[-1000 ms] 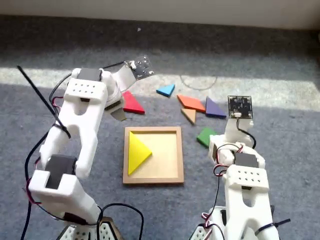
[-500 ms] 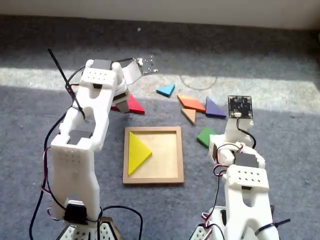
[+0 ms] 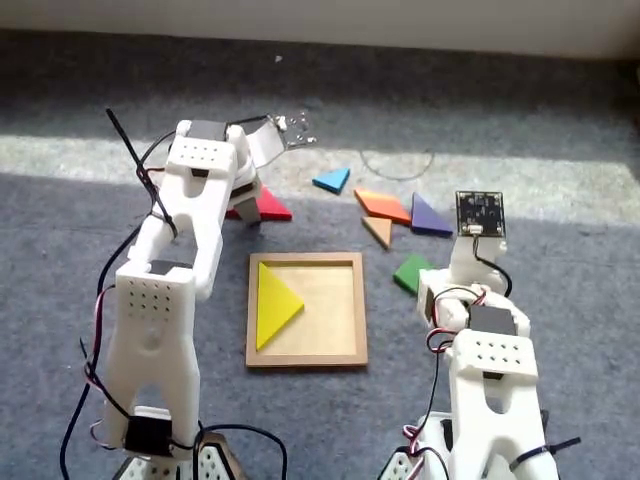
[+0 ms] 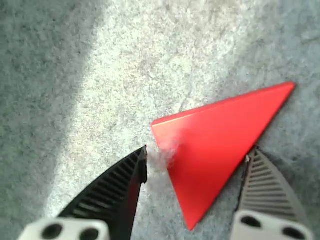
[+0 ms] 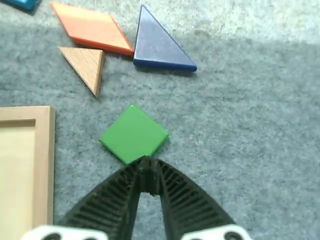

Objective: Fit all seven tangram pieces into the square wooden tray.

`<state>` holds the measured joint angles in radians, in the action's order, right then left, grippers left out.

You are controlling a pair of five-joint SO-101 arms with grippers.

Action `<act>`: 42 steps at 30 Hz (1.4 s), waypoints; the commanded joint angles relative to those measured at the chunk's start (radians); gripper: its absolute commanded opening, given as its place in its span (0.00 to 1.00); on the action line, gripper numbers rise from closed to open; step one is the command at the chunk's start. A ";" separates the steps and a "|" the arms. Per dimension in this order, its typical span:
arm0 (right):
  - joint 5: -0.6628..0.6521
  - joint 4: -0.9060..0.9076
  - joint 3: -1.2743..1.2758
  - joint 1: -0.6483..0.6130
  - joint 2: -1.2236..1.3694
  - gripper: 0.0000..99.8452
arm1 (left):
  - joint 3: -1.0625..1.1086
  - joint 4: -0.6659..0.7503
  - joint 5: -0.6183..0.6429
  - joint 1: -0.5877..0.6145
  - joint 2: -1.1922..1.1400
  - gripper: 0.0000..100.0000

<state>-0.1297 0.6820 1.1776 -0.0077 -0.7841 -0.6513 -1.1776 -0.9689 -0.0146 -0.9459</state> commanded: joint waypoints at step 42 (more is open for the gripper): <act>0.002 -0.019 -0.002 0.004 -0.025 0.01 | -0.507 -0.454 -0.193 -0.018 -0.036 0.32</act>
<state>-0.1297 0.6820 1.1807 -0.0077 -0.7841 -1.1178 -1.6441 -1.0948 -0.0253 -0.9981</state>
